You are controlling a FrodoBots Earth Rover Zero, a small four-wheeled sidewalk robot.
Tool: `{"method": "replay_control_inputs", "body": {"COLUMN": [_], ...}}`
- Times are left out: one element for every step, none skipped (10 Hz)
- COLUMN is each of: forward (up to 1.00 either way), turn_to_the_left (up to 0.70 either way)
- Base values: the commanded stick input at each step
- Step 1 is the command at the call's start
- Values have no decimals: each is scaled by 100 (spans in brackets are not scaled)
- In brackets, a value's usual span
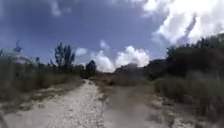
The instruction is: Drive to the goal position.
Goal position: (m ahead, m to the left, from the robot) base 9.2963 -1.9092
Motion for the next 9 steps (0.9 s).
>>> {"method": "replay_control_inputs", "body": {"forward": [100,100,100,100,100,100,100,100,100], "turn_to_the_left": [31,9,0,0,0,0,0,0,0]}}
